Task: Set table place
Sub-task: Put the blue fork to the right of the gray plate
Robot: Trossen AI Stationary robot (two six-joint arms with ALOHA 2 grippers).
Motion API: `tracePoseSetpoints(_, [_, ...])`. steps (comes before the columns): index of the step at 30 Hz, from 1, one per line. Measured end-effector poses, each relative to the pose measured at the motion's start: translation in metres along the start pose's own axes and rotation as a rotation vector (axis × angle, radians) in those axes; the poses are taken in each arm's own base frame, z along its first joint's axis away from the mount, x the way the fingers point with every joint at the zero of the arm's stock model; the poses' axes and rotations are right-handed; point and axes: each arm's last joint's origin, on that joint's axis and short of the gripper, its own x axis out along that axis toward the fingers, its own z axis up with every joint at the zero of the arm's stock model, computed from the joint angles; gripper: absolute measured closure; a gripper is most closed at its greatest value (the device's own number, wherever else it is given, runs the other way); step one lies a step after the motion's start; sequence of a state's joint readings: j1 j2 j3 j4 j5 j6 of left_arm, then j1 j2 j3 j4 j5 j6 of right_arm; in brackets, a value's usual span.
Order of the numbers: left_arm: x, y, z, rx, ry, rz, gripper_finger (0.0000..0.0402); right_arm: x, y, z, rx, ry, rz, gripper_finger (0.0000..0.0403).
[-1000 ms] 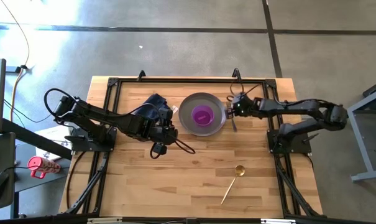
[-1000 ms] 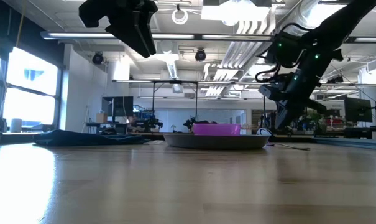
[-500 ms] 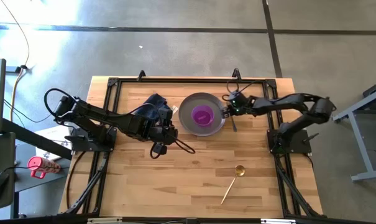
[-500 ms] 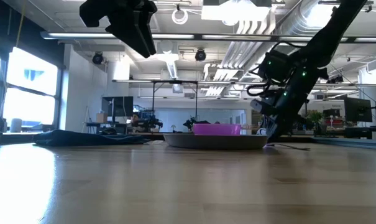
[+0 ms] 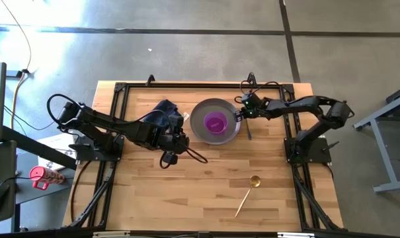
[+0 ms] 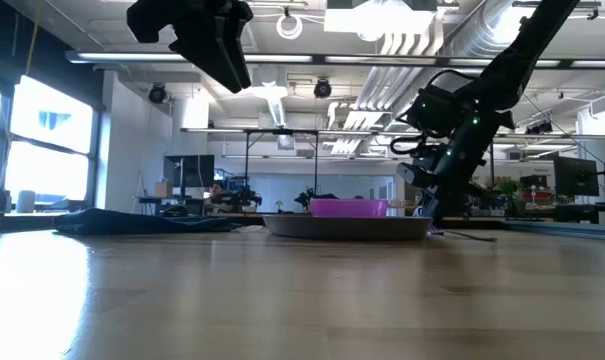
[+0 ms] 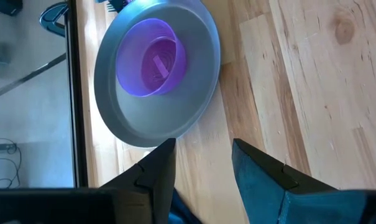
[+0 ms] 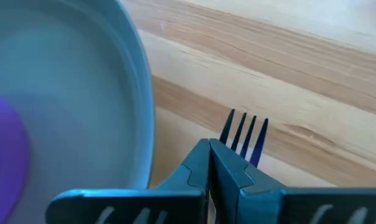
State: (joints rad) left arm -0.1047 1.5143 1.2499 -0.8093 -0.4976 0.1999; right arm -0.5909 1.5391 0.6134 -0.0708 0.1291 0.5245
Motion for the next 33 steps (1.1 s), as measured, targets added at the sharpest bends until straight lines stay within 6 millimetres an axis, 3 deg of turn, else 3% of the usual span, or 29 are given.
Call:
tracePoseSetpoints(9, [0.0000, 0.0000, 0.0000, -0.005, 0.000, 0.000, 0.0259, -0.0032, 0.0007, 0.0085, -0.035, 0.022, -0.020, 0.0403])
tracePoseSetpoints(33, [-0.0001, 0.0001, 0.0000, -0.004, 0.000, 0.000, 0.0259, -0.0042, 0.0014, 0.0038, -0.054, 0.030, -0.083, 0.0403])
